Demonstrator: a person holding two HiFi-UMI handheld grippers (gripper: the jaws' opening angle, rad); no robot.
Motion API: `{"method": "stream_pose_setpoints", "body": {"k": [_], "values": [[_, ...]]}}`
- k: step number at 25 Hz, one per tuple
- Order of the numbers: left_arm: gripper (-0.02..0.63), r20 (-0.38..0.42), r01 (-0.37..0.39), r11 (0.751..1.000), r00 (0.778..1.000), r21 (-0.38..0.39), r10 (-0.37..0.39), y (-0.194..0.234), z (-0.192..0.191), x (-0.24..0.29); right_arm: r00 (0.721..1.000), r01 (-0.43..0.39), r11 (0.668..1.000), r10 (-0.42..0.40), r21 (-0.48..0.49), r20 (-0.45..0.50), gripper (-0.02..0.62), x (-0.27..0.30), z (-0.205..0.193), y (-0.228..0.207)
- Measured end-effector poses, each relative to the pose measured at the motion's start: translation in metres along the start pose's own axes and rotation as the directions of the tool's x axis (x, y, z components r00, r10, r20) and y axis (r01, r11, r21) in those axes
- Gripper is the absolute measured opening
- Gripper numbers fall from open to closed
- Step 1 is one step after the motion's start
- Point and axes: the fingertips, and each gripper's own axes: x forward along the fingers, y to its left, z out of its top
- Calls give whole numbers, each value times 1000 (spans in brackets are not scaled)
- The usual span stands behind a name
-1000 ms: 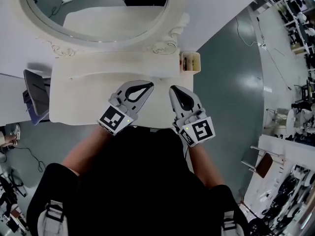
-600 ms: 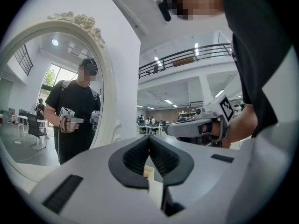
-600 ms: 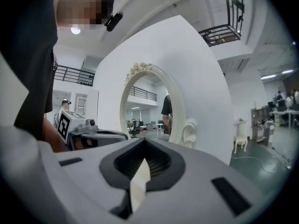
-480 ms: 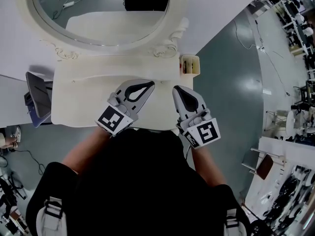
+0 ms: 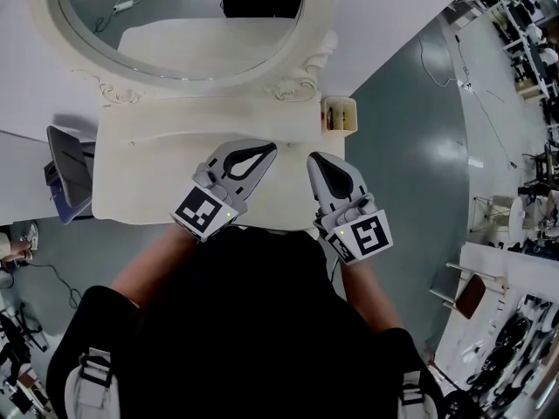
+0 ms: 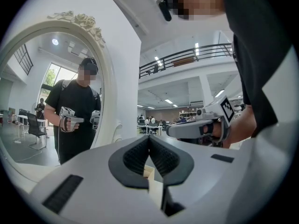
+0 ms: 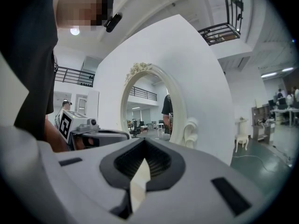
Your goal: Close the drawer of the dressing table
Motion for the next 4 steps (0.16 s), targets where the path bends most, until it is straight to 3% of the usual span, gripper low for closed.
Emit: {"method": "stream_pose_setpoints", "body": {"k": [4], "values": [[-5,-1,-3,1000,1000,1,3,0,-2,-2,1000,-2,1000,2,3,-5,3,0,-4,2]]}}
